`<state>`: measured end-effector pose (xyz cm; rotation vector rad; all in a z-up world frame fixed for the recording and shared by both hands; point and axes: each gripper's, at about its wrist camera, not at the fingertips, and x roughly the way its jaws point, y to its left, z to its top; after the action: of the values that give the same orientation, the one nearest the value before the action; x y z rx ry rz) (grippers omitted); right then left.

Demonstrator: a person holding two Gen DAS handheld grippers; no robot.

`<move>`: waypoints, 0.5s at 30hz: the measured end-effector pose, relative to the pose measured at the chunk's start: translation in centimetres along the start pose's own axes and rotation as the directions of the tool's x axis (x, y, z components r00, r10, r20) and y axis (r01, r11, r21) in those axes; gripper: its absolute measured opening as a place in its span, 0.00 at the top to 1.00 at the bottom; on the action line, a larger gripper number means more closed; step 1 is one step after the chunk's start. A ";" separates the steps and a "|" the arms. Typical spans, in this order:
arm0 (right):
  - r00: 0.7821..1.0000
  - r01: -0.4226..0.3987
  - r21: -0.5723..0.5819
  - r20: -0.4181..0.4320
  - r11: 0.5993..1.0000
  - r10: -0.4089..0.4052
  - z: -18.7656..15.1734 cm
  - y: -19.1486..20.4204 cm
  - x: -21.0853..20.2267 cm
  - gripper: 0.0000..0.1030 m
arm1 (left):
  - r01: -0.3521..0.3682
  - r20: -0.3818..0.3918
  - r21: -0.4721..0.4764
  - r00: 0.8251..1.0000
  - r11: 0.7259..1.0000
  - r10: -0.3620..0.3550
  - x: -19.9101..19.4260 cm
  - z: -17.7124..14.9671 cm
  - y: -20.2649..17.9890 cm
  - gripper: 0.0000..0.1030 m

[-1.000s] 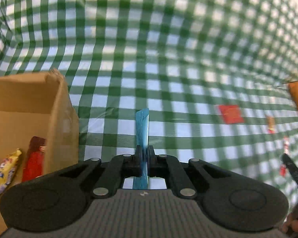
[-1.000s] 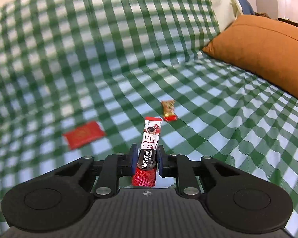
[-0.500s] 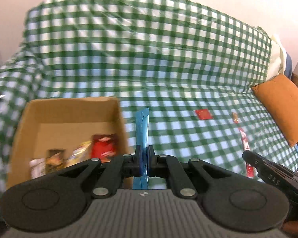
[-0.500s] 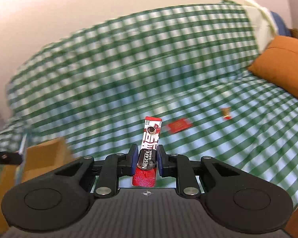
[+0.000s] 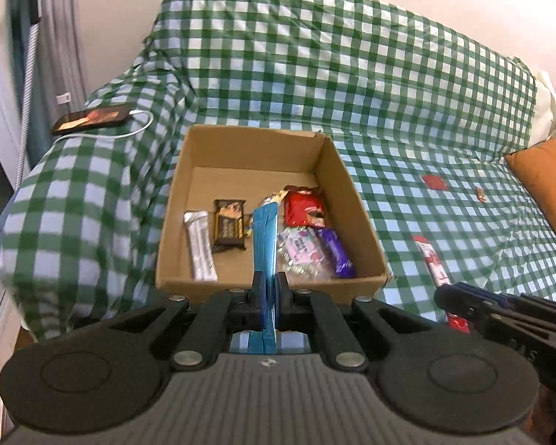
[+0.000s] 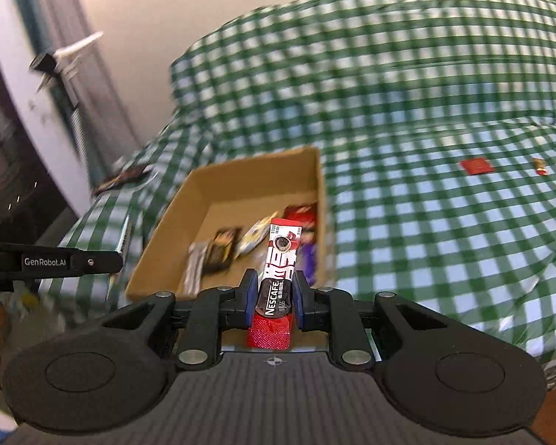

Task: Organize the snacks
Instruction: 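Carry the blue stick and Nescafé stick over the cardboard box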

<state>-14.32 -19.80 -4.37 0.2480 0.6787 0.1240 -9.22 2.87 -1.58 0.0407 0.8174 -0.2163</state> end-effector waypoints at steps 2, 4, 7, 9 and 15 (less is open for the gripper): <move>1.000 -0.003 -0.018 -0.011 1.000 0.003 -0.5 1.1 -0.3 0.79 | 0.007 0.006 -0.016 1.000 1.000 -0.007 -0.5 -0.6 0.6 0.96; 1.000 -0.002 -0.039 -0.008 0.999 0.002 -0.8 2.1 -0.6 0.79 | 0.012 0.017 -0.031 1.000 0.999 -0.011 -0.9 -1.1 1.0 0.96; 1.000 0.005 -0.067 -0.001 0.998 -0.005 -1.1 3.0 -1.3 0.79 | 0.025 0.025 -0.045 0.999 0.999 -0.024 -1.0 -1.4 1.1 0.96; 1.000 0.013 -0.077 0.002 0.997 -0.013 -1.0 3.1 -1.4 0.79 | 0.036 0.028 -0.049 0.999 0.998 -0.034 -1.2 -1.5 1.0 0.96; 1.000 0.026 -0.095 0.010 0.995 -0.026 -1.3 3.6 -1.9 0.79 | 0.051 0.044 -0.051 0.998 0.997 -0.049 -1.5 -1.7 1.1 0.96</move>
<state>-16.76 -16.44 -3.24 0.1479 0.6650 0.1301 -11.17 4.35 -1.70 -0.0333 0.7814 -0.2421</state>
